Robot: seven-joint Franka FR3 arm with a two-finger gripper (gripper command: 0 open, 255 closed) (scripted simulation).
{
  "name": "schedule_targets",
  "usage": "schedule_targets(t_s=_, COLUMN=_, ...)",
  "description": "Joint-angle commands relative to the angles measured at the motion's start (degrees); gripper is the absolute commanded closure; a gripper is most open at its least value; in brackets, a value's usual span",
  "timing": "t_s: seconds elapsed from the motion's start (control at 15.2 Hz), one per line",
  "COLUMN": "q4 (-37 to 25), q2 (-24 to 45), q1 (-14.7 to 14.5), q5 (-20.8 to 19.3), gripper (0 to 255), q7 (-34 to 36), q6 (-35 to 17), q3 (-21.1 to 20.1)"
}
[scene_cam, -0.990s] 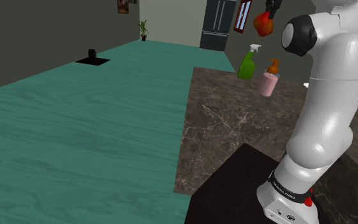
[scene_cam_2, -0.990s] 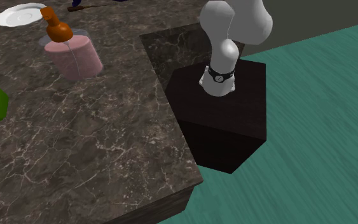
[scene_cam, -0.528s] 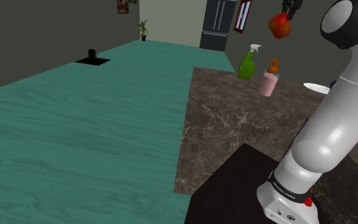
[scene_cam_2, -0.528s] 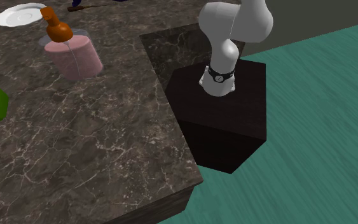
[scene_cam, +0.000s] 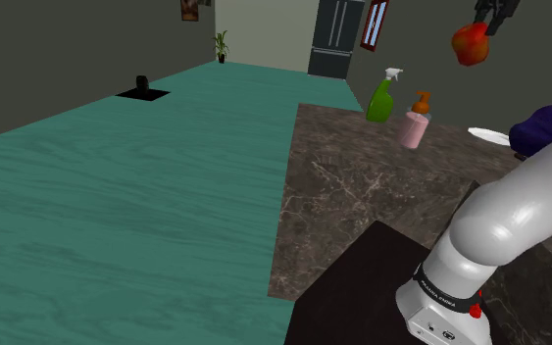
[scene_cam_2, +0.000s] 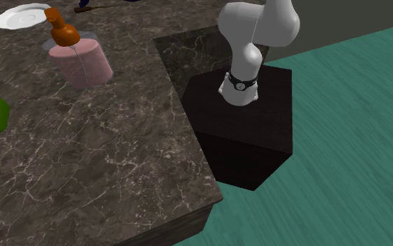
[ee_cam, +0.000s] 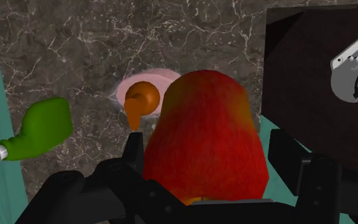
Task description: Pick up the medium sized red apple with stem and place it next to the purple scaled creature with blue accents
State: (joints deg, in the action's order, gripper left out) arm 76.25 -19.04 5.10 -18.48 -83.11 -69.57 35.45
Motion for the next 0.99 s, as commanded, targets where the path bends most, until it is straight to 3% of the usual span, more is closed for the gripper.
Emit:
schedule_targets(t_s=0.0, q4=2.4, q2=-3.39, q1=0.86, q5=-1.93, gripper=255, q7=-0.75, q6=0.32, q3=-0.66)
schedule_targets(t_s=0.46, q4=6.92, q2=-12.76, q1=4.39, q5=-7.28, gripper=255, q7=-5.6, q6=2.88, q3=-1.26)
schedule_targets(t_s=0.92, q4=7.58, q2=-19.39, q1=7.43, q5=-12.15, gripper=255, q7=-12.67, q6=6.0, q3=0.19)
